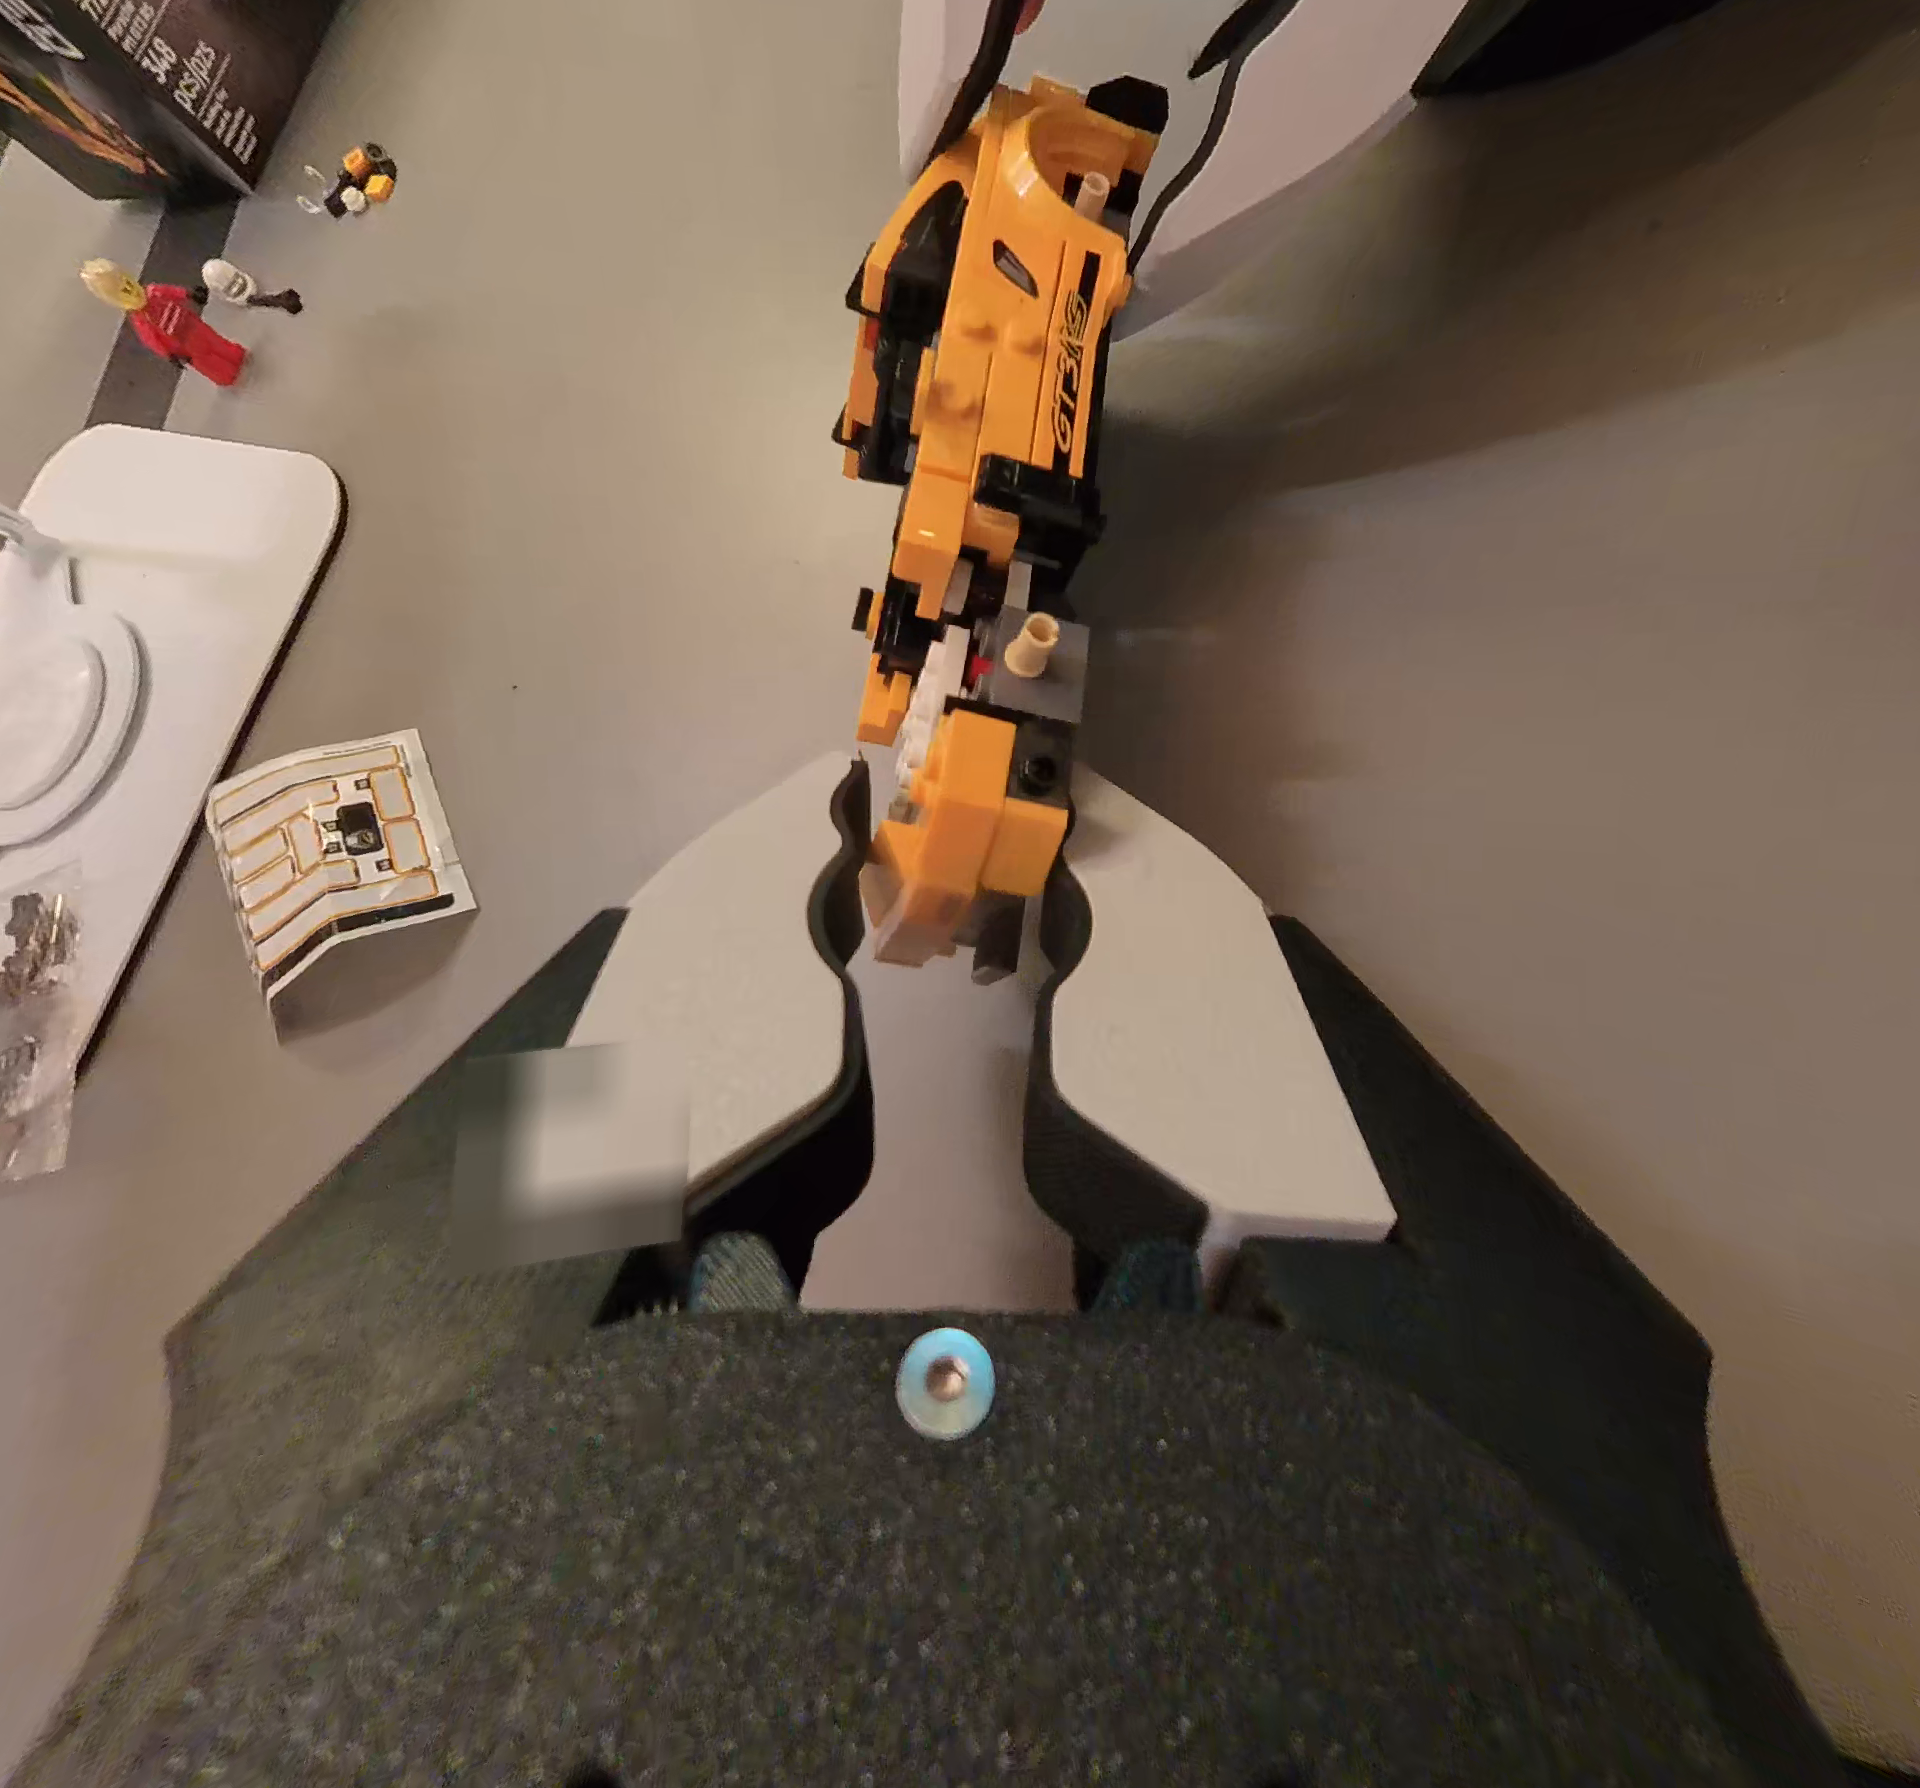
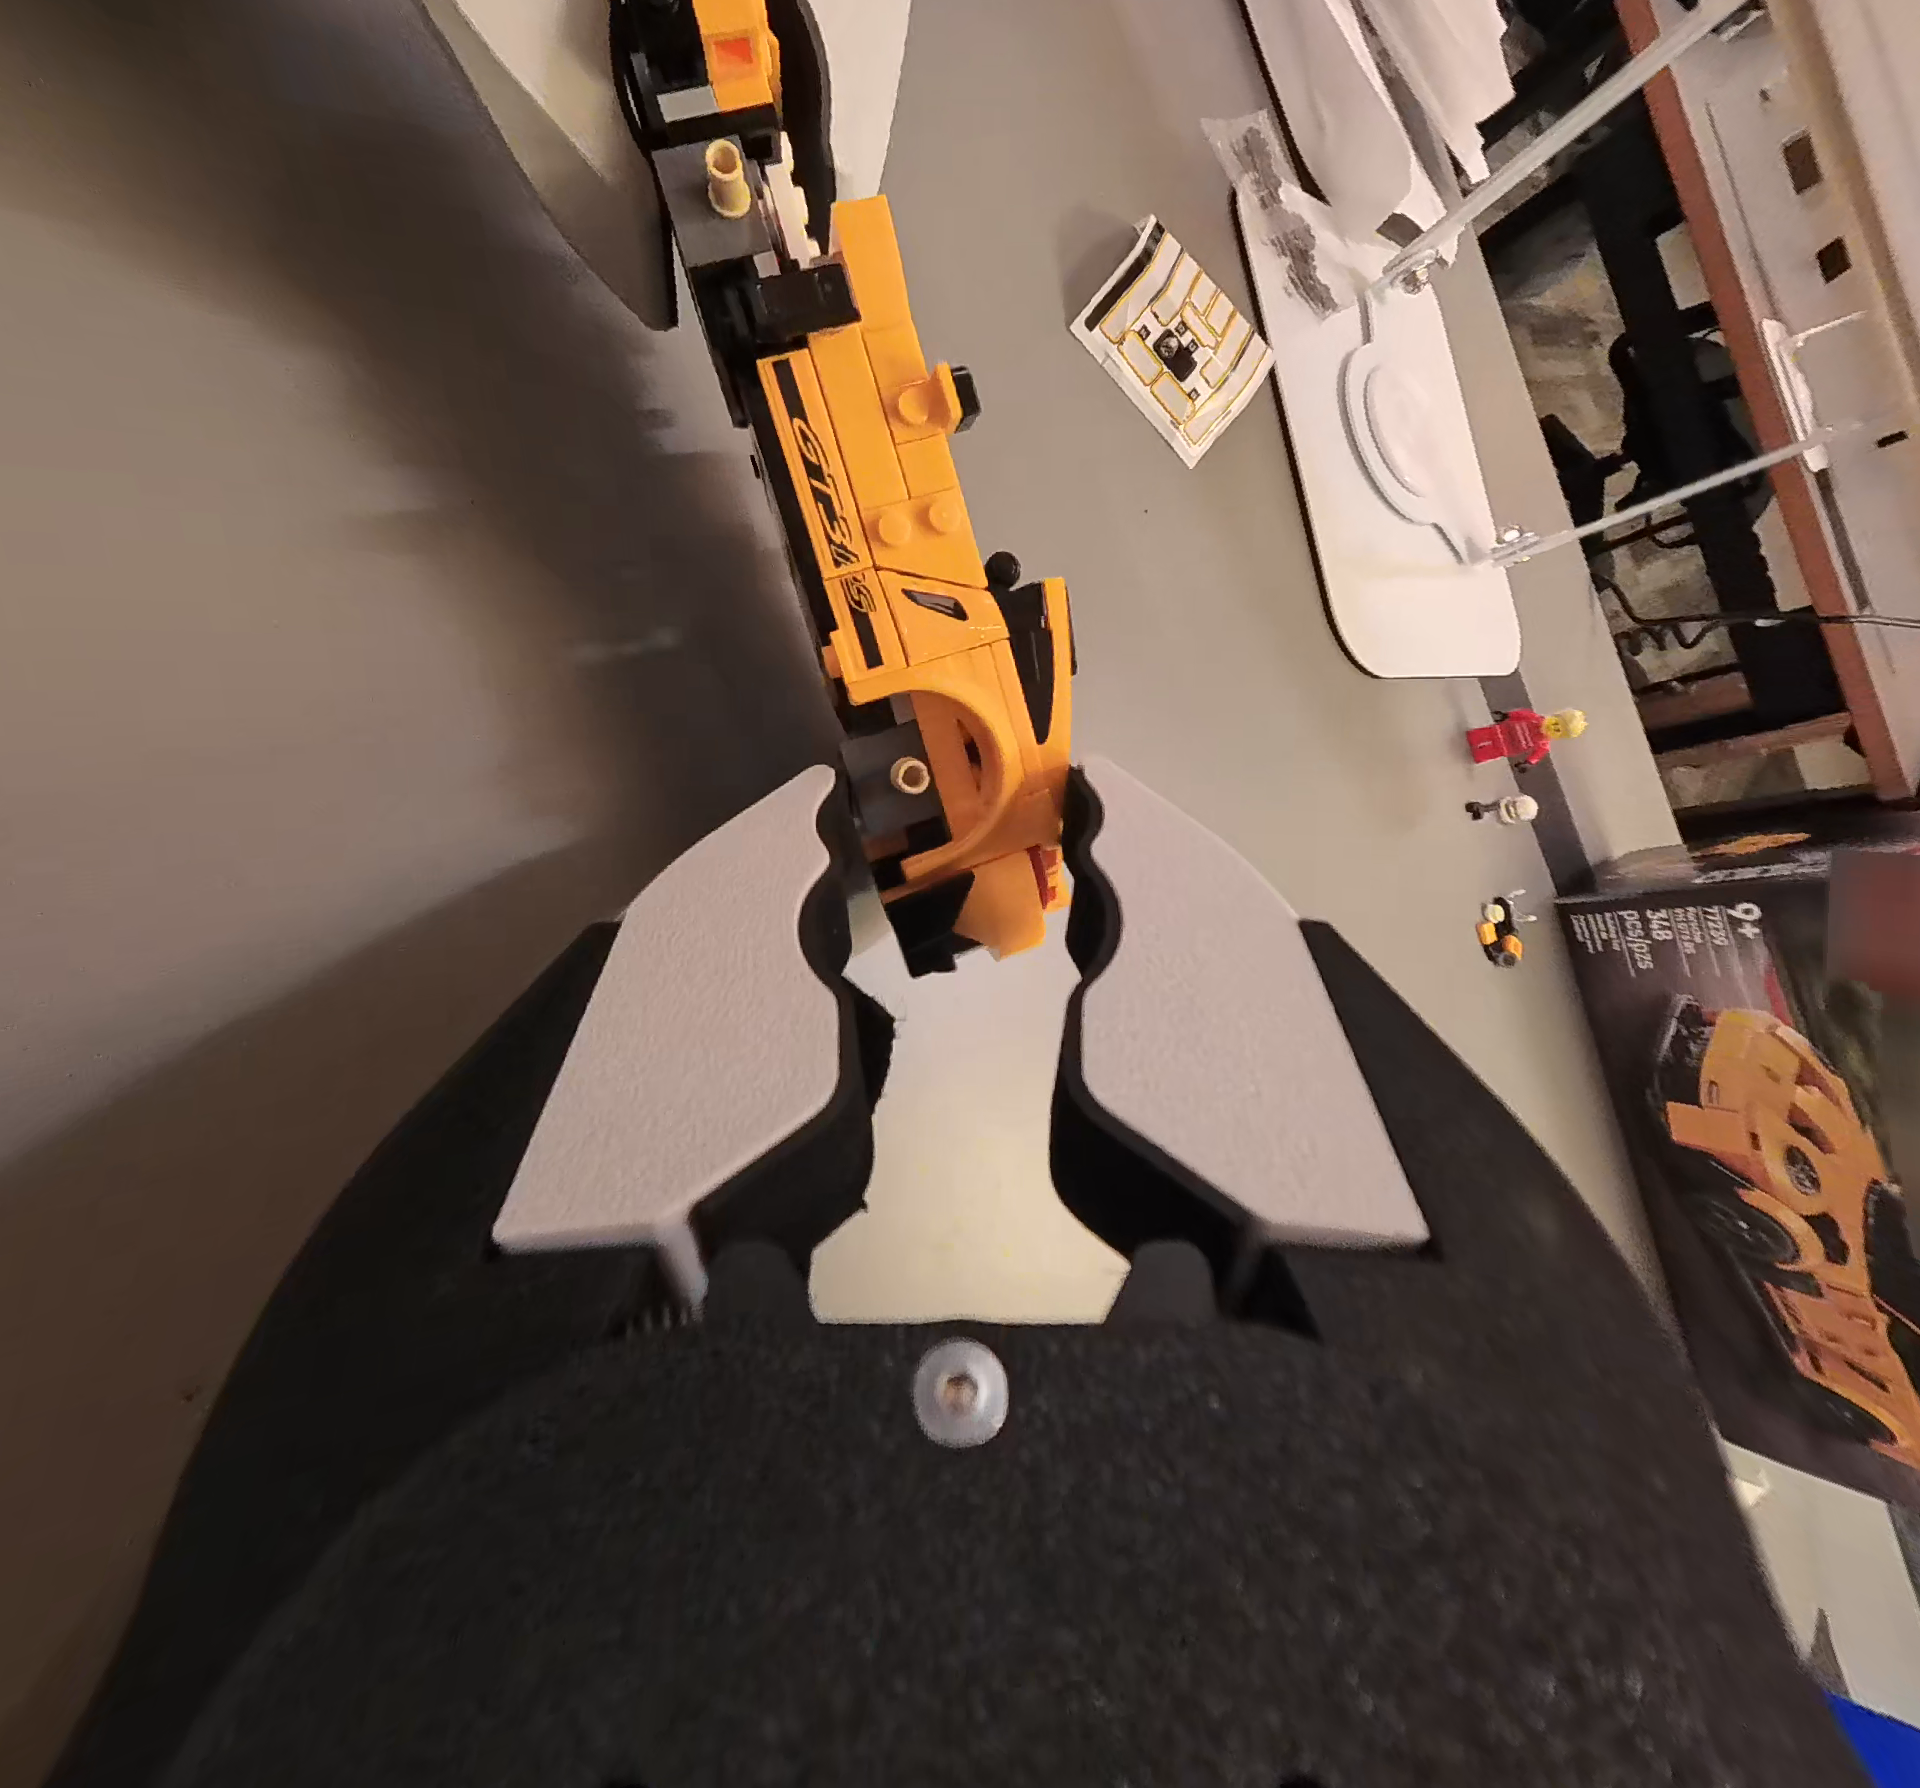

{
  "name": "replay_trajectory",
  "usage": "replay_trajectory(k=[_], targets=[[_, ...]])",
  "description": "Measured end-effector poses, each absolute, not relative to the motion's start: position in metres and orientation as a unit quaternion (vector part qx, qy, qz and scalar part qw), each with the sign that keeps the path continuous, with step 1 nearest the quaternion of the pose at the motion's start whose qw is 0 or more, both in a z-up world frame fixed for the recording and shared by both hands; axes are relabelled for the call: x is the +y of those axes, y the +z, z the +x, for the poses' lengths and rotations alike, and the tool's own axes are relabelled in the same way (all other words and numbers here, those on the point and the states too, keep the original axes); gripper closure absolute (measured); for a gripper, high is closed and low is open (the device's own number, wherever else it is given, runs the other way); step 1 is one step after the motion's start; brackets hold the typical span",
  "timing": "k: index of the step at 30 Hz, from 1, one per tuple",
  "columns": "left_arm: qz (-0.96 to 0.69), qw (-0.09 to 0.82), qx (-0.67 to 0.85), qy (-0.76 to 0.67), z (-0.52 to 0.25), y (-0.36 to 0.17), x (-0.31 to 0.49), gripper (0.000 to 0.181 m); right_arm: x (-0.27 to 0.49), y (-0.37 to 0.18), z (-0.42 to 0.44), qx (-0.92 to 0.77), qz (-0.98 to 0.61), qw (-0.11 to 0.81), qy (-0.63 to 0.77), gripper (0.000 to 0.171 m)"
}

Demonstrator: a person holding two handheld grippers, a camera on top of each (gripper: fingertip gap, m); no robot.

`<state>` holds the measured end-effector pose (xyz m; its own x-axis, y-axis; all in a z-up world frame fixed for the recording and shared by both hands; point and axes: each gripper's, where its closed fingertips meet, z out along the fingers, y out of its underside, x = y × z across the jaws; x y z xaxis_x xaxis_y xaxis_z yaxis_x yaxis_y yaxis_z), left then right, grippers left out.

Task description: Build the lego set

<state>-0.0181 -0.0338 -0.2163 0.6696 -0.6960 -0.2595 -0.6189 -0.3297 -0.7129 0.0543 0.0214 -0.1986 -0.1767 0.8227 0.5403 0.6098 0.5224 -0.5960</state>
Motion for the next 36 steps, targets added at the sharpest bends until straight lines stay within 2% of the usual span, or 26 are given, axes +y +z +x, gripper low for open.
replay_trajectory(k=[8, 12, 14, 18, 26, 30, 36], targets=[[-0.808, 0.445, 0.371, -0.106, -0.014, -0.201, -0.038, 0.143, 0.022, -0.199, 0.049, -0.752, -0.472, 0.445, 0.112, 0.133], [-0.803, 0.463, 0.360, -0.107, -0.016, -0.193, -0.038, 0.144, 0.024, -0.199, 0.046, -0.752, -0.467, 0.455, 0.100, 0.133], [-0.805, 0.465, 0.359, -0.084, -0.020, -0.195, -0.035, 0.149, 0.025, -0.199, 0.044, -0.752, -0.463, 0.461, 0.094, 0.133], [-0.801, 0.465, 0.378, -0.012, -0.027, -0.202, -0.029, 0.174, 0.035, -0.203, 0.039, -0.756, -0.408, 0.512, 0.013, 0.133], [-0.784, 0.449, 0.425, 0.056, -0.023, -0.217, -0.027, 0.177, 0.045, -0.218, 0.038, -0.764, -0.331, 0.548, -0.081, 0.129], [-0.787, 0.453, 0.419, 0.019, -0.020, -0.214, -0.031, 0.163, 0.043, -0.226, 0.038, -0.777, -0.319, 0.536, -0.083, 0.130], [-0.840, 0.407, 0.349, -0.078, -0.027, -0.238, -0.028, 0.111, 0.040, -0.226, 0.044, -0.803, -0.315, 0.503, -0.052, 0.124]])
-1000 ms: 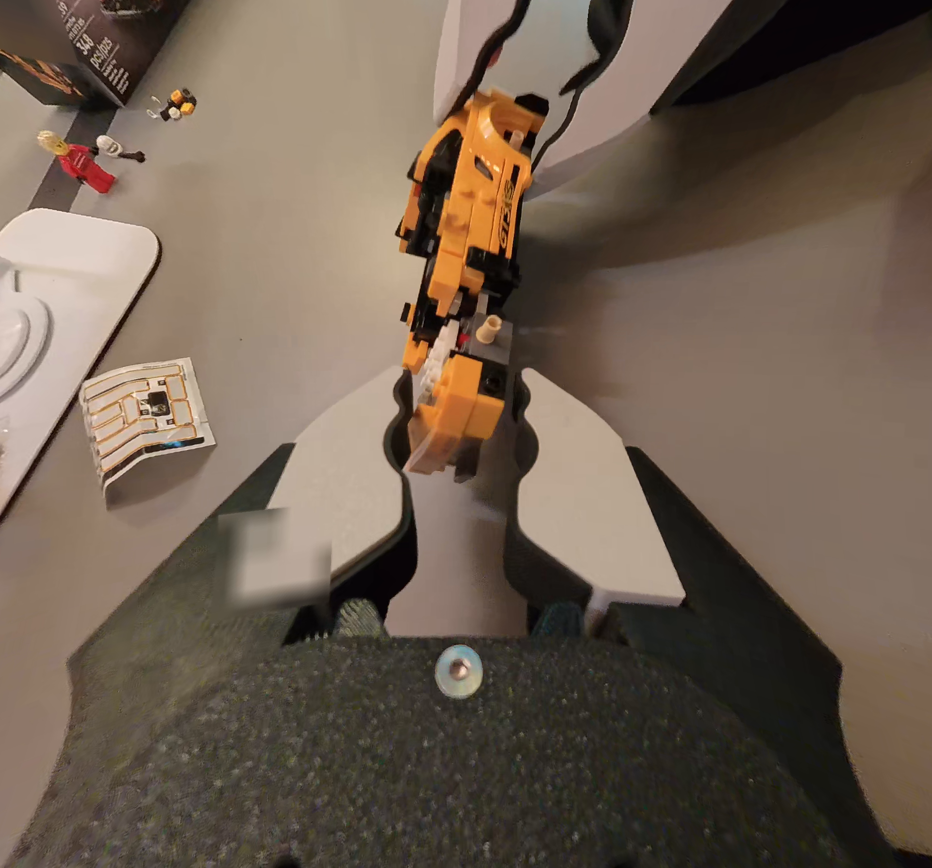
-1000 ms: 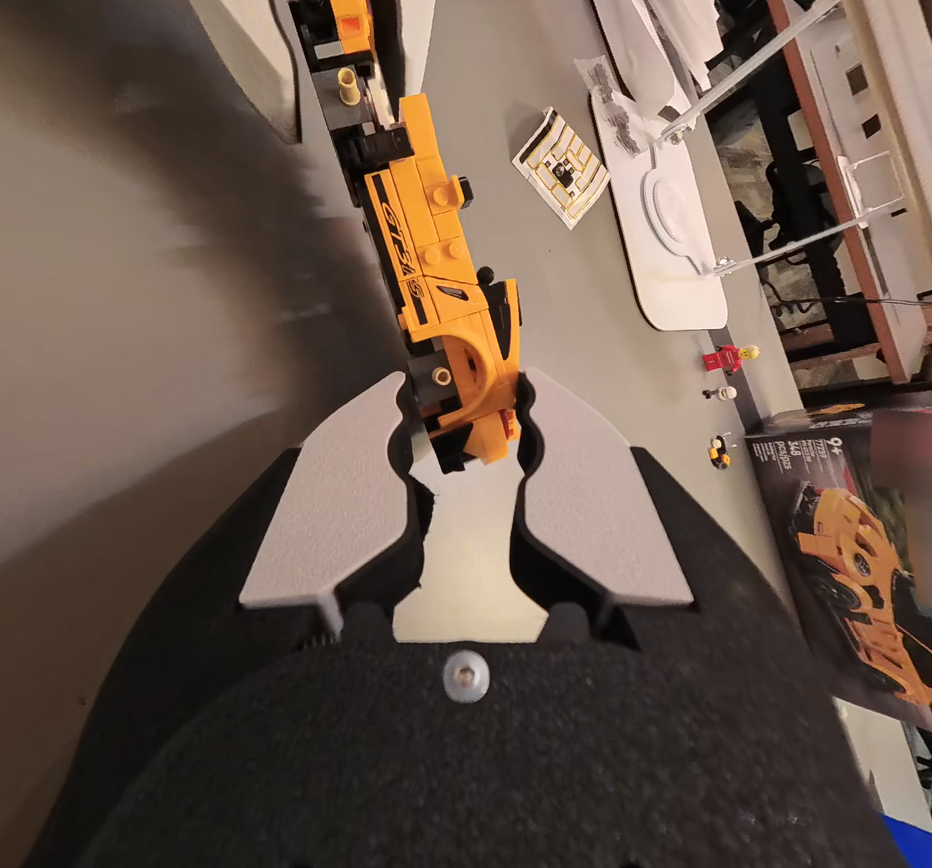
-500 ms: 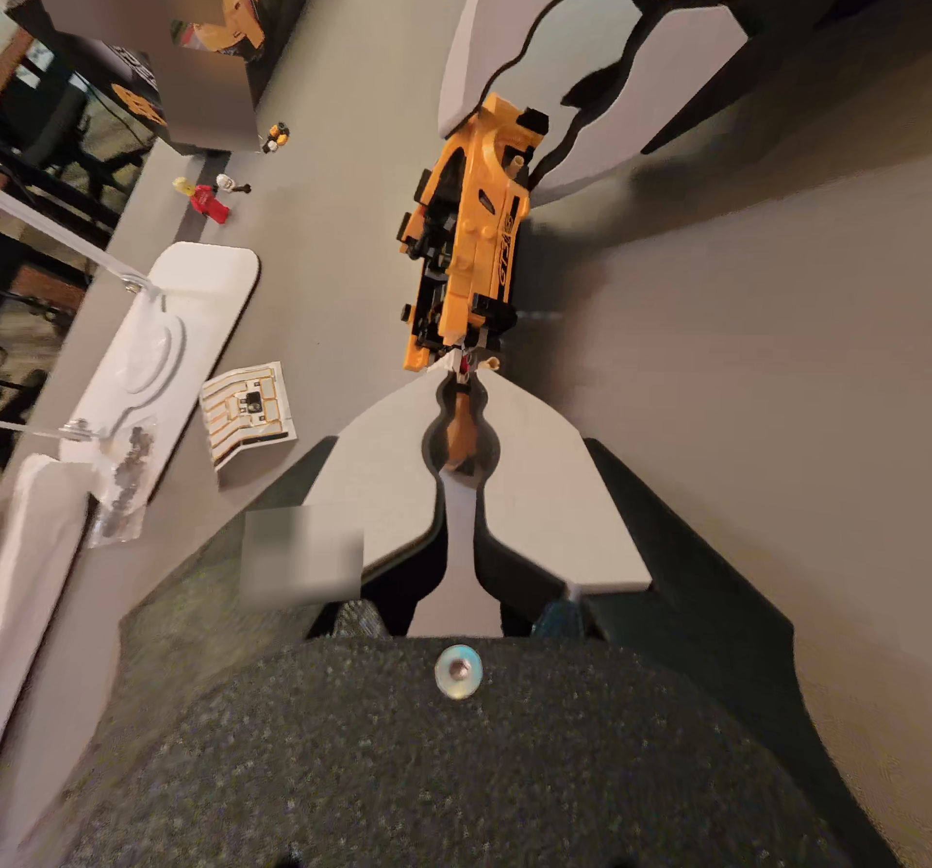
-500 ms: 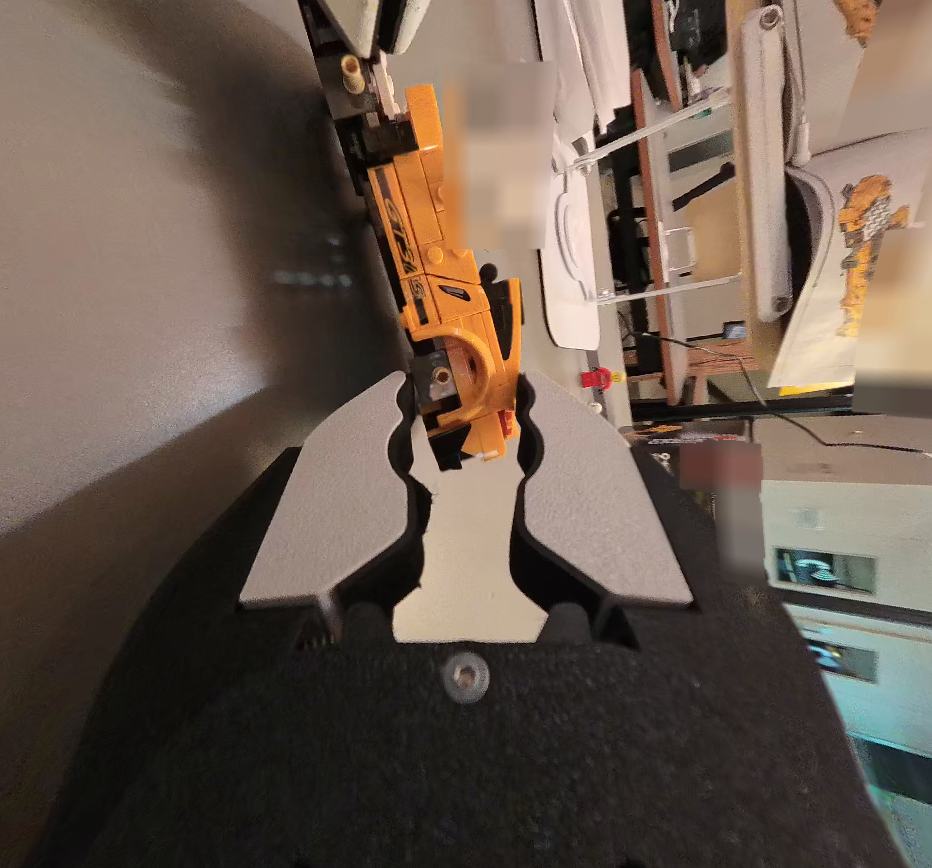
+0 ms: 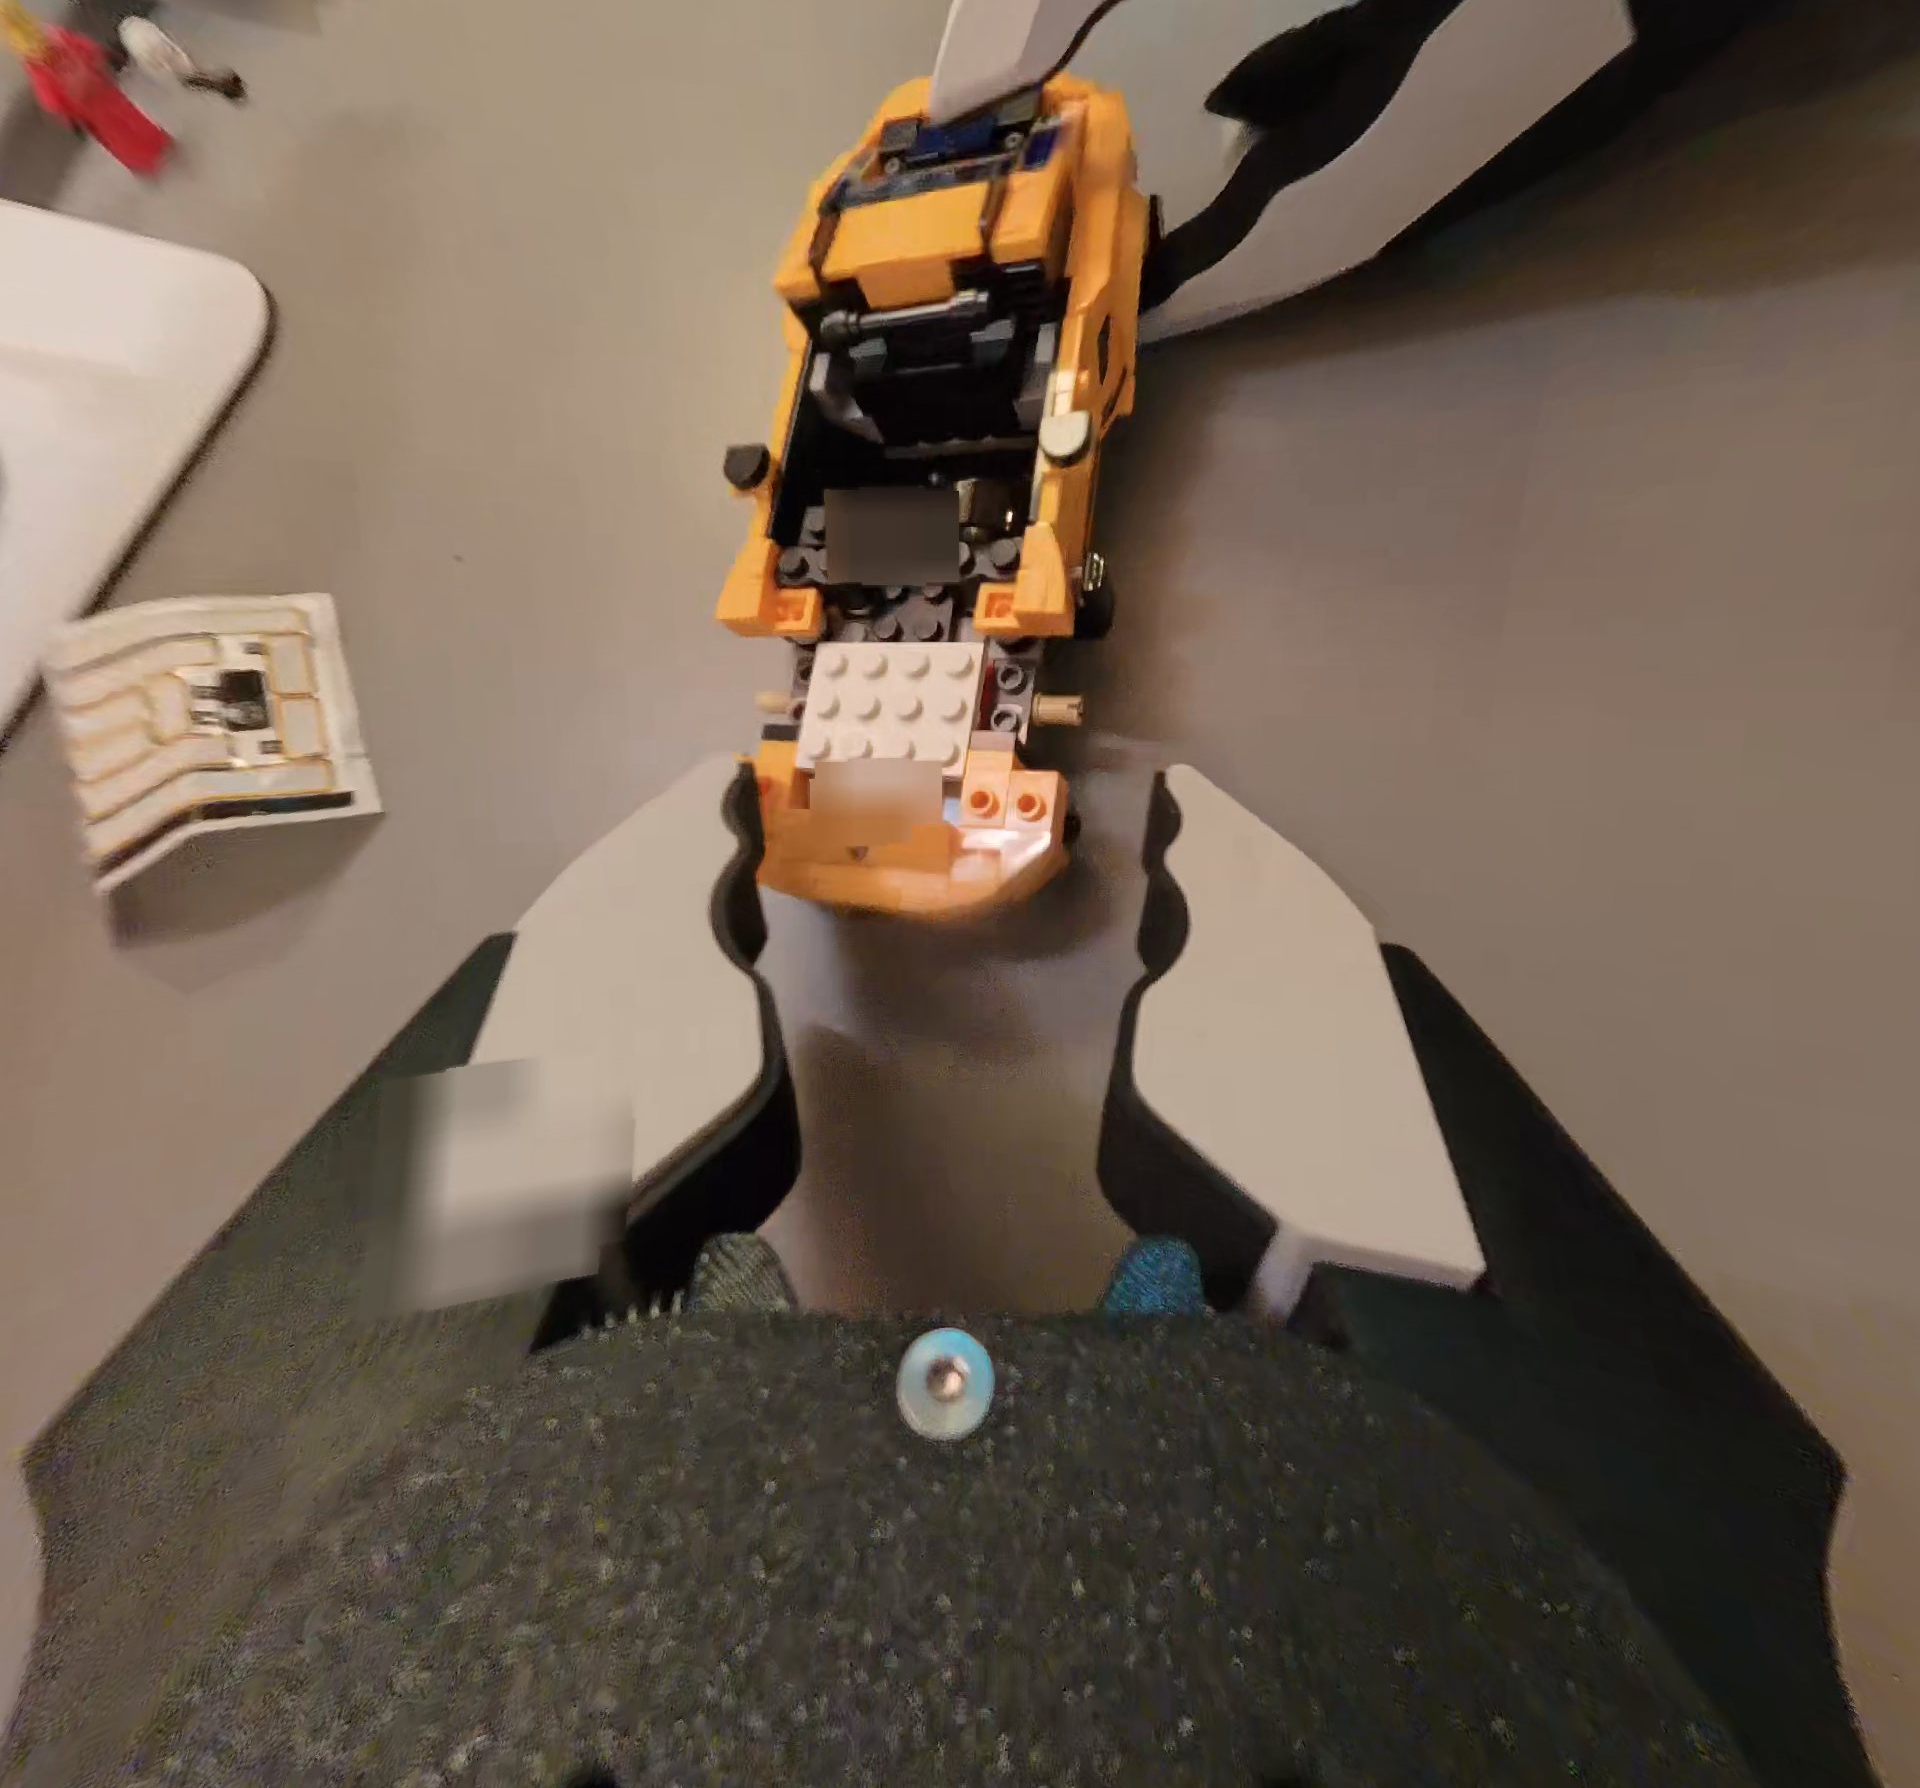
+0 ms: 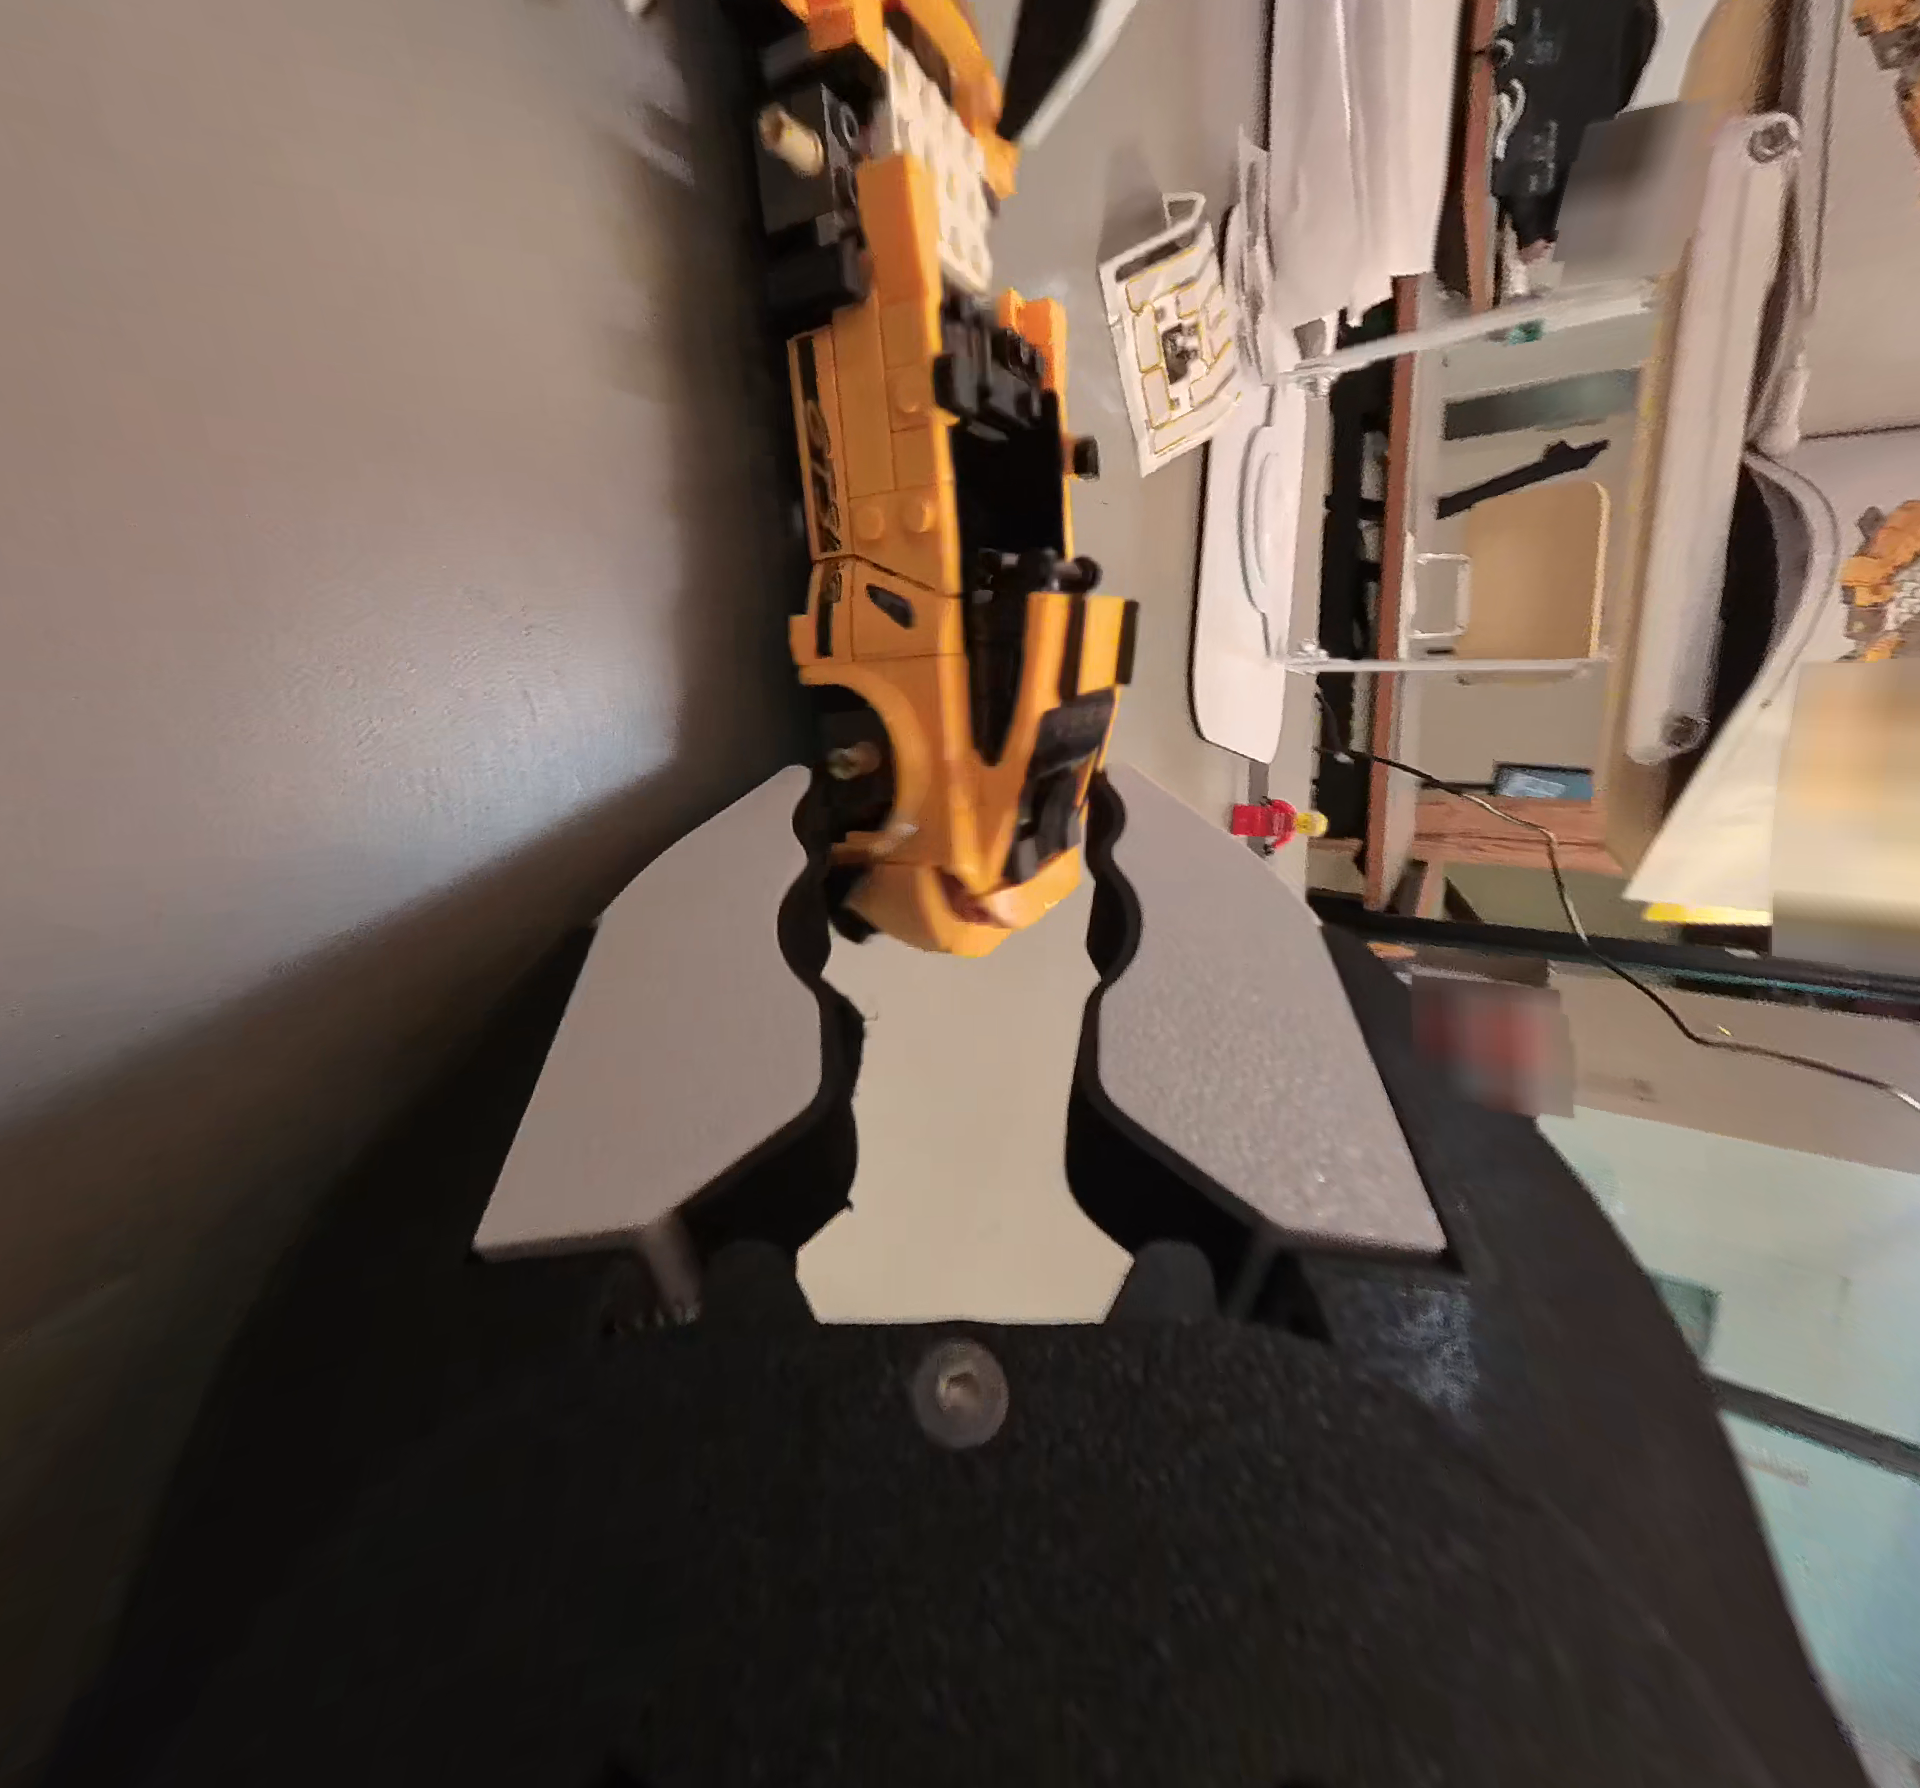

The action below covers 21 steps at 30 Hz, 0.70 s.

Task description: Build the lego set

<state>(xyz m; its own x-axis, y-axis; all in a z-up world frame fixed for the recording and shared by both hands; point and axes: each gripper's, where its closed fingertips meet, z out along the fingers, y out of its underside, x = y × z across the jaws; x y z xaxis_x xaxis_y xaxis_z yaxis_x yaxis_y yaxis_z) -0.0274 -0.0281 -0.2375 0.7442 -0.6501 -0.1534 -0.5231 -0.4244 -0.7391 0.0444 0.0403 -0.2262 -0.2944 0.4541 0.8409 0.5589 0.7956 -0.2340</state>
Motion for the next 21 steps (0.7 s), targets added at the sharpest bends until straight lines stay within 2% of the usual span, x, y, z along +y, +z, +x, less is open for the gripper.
replay_trajectory(k=[1, 4, 8, 10, 13, 15, 18, 21], targets=[[-0.839, 0.416, 0.339, -0.091, -0.026, -0.236, -0.025, 0.107, 0.039, -0.226, 0.046, -0.809, -0.313, 0.496, -0.046, 0.123], [-0.847, 0.415, 0.319, -0.089, -0.029, -0.234, -0.020, 0.121, 0.036, -0.227, 0.056, -0.827, -0.308, 0.469, -0.025, 0.121], [-0.839, 0.419, 0.342, -0.056, -0.033, -0.232, -0.022, 0.116, 0.030, -0.217, 0.066, -0.823, -0.367, 0.428, 0.065, 0.120], [-0.842, 0.415, 0.340, -0.062, -0.038, -0.232, -0.020, 0.108, 0.020, -0.207, 0.061, -0.816, -0.390, 0.409, 0.117, 0.116], [-0.852, 0.382, 0.341, -0.107, -0.039, -0.244, -0.019, 0.089, 0.007, -0.201, 0.045, -0.821, -0.411, 0.358, 0.168, 0.098], [-0.854, 0.364, 0.347, -0.135, -0.036, -0.251, -0.018, 0.084, 0.005, -0.203, 0.033, -0.831, -0.418, 0.319, 0.180, 0.088], [-0.847, 0.369, 0.359, -0.134, -0.032, -0.249, -0.018, 0.107, 0.006, -0.208, 0.014, -0.843, -0.420, 0.276, 0.193, 0.086], [-0.849, 0.374, 0.351, -0.125, -0.033, -0.249, -0.020, 0.108, 0.007, -0.221, 0.006, -0.863, -0.410, 0.236, 0.178, 0.085]])
